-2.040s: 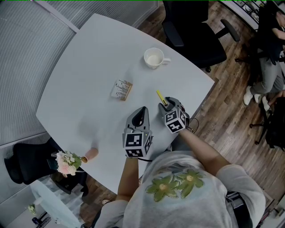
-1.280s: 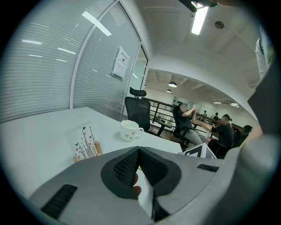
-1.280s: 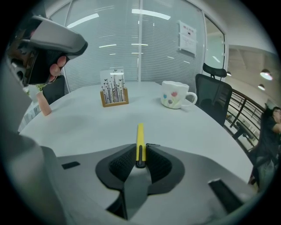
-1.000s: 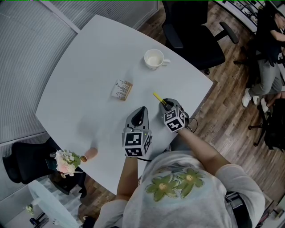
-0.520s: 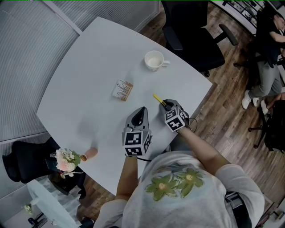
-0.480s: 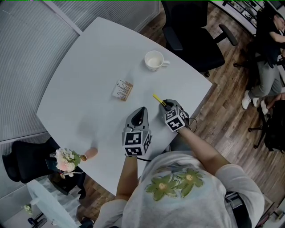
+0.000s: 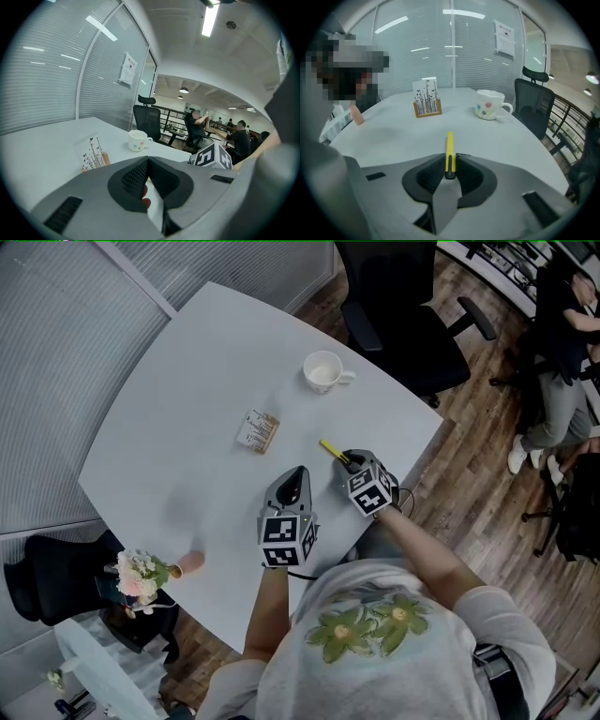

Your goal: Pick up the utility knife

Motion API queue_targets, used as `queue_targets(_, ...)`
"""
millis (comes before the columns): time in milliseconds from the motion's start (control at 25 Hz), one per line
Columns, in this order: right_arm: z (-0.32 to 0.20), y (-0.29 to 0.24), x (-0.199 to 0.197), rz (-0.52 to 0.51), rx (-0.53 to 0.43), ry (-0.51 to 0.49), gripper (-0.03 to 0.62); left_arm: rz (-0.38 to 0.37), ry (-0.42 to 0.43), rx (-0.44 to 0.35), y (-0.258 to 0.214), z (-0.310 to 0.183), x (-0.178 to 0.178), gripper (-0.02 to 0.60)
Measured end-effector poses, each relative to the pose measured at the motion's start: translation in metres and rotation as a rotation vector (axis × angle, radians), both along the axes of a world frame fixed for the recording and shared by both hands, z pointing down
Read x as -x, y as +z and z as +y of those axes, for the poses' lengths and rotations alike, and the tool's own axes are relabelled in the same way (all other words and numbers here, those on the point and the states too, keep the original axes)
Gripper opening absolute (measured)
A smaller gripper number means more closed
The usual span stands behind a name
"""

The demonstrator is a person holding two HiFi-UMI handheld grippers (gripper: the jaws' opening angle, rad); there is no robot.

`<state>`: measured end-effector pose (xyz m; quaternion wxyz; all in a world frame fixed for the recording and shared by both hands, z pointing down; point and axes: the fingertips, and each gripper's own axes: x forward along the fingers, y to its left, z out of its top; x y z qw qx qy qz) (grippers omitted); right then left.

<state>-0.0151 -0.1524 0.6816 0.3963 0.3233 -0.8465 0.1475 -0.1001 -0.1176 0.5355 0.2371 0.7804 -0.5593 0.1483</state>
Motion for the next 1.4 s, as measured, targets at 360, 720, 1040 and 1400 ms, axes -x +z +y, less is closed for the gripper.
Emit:
queue_targets(360, 0.003, -0.018, -0.003, -0.021, -0.024, -0.006, 0.074, -0.005, -0.001, -0.005, -0.004, 0.002, -0.002, 0.000)
queue_targets(720, 0.009, -0.039, -0.007, -0.047, -0.040, -0.015, 0.072, -0.011, 0.002, -0.008, -0.005, 0.005, -0.006, 0.000)
queue_targets(1040, 0.013, -0.059, -0.003, -0.083, -0.057, -0.024, 0.072, -0.015, 0.011, -0.013, -0.006, 0.004, -0.013, 0.002)
queue_targets(1400, 0.015, -0.088, 0.002, -0.153, -0.091, -0.016, 0.072, -0.002, -0.002, -0.022, -0.010, 0.004, -0.014, 0.002)
